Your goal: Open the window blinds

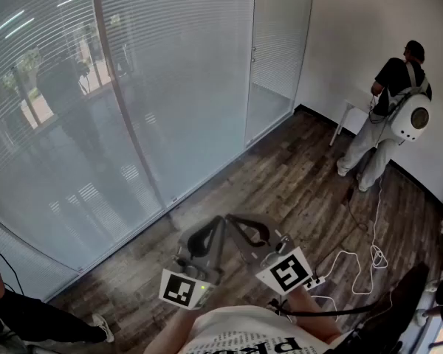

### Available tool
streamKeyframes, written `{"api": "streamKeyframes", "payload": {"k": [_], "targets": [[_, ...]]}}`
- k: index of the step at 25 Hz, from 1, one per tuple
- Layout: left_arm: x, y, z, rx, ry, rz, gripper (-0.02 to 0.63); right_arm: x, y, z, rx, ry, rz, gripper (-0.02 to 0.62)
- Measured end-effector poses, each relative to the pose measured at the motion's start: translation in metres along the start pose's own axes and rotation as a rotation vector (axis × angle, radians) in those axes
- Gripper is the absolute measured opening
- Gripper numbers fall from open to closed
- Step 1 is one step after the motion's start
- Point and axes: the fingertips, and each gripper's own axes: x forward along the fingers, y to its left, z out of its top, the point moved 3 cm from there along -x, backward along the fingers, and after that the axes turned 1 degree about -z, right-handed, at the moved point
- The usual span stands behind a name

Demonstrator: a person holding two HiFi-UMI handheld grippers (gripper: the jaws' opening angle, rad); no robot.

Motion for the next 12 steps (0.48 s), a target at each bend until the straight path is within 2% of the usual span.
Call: {"api": "streamKeyframes", "payload": {"k": [12], "targets": [[-0.005,0.008,-0.001,-0.013,-0.003,0.002,-0.008,0.007,0.004,0.000,0.052,-0.038,0.017,0.008]]}}
